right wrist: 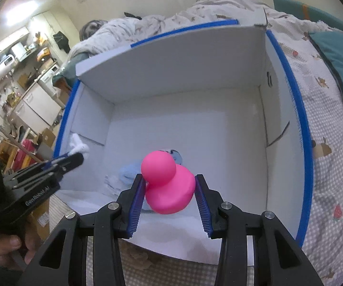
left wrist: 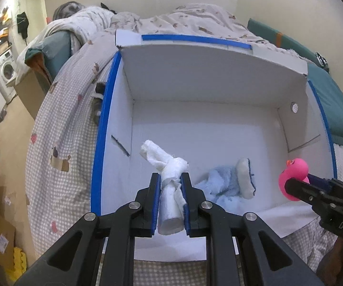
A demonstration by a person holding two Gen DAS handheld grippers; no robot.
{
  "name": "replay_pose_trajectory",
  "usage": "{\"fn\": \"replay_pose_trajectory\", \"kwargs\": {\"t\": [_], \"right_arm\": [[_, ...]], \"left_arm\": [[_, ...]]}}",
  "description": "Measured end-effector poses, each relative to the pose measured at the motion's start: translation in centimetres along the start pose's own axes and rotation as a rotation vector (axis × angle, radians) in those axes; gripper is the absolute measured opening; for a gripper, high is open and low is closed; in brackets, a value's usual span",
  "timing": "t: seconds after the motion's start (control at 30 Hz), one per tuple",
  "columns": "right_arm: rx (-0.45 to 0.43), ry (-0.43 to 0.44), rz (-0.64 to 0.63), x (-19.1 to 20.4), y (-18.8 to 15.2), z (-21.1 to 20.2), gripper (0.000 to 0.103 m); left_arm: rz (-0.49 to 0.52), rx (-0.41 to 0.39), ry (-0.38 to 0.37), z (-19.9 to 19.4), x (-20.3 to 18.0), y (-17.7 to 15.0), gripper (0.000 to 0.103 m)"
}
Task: Organize soft objects
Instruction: 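Lift and carry the white sock and pink duck over the box with both grippers, then open both grippers to release the sock and duck into the box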
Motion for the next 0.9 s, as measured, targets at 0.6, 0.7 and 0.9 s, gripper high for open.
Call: {"fn": "replay_pose_trajectory", "kwargs": {"t": [0.6, 0.7, 0.9], "right_arm": [[0.100, -0.054, -0.024, -0.4, -1.9, 1.8, 0.044], [0.093, -0.046, -0.022, -0.4, -1.7, 1.7, 0.044], [0.087, -0.032, -0.027, -0.1, -1.5, 1.6, 0.044]], "left_arm": [[0.018, 0.011, 0.028, 0.1, -0.2, -0.6, 0.016], [0.013, 0.015, 0.028, 0.1, -0.2, -0.6, 0.016], [0.027, 0.019, 0.021, 0.2, -0.6, -0.6, 0.018]]}}
Point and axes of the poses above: each gripper's, at about its wrist camera, not at the fingertips, and z roughly the way its jaws point, x to its left, y to its top, the point moved 5 cm from there along z, roughly the way its jaws point, and after that the axes turned 1 degree about -x, right-handed, at the moved point
